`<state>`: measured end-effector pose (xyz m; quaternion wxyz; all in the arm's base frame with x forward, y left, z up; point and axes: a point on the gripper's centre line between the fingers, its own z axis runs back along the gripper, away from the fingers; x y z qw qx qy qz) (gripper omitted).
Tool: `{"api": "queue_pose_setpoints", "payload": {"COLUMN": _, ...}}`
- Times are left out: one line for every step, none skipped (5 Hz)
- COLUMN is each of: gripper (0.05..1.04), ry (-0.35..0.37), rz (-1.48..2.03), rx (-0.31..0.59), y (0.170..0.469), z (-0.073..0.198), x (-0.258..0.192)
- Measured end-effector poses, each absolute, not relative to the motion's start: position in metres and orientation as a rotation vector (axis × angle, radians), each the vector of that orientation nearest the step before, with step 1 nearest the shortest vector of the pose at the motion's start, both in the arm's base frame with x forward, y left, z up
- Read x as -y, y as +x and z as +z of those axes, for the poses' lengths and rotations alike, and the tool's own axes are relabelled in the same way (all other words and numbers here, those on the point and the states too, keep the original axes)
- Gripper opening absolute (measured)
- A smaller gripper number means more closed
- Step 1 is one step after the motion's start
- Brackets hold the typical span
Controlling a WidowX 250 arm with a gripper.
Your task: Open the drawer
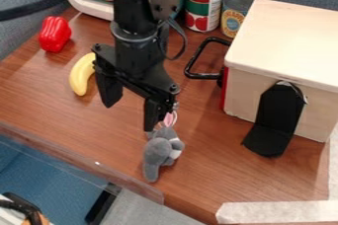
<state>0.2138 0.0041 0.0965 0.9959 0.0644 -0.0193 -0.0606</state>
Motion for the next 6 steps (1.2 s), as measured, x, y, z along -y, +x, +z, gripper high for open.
{"api": "queue_pose_setpoints", "payload": {"gripper": 1.001, "ry": 0.117, "rz": -0.118, "rx": 0.013, "y": 0.213, "z": 0.091, "x": -0.003}}
{"api": "queue_pose_setpoints", "payload": {"gripper": 1.000, "ry": 0.065, "rz": -0.023, "rx": 0.010, "y": 0.240, "z": 0.088, "x": -0.016}}
{"api": "queue_pose_setpoints", "payload": {"gripper": 0.999, "ry": 0.033, "rz": 0.038, "rx": 0.002, "y": 0.282, "z": 0.085, "x": -0.022}}
{"api": "queue_pose_setpoints", "payload": {"gripper": 0.999, "ry": 0.018, "rz": 0.102, "rx": 0.010, "y": 0.328, "z": 0.081, "x": -0.027}}
{"api": "queue_pose_setpoints", "payload": {"gripper": 0.999, "ry": 0.001, "rz": 0.151, "rx": 0.000, "y": 0.364, "z": 0.063, "x": -0.027}}
{"api": "queue_pose_setpoints", "payload": {"gripper": 0.999, "ry": -0.039, "rz": 0.179, "rx": 0.020, "y": 0.390, "z": 0.048, "x": -0.022}}
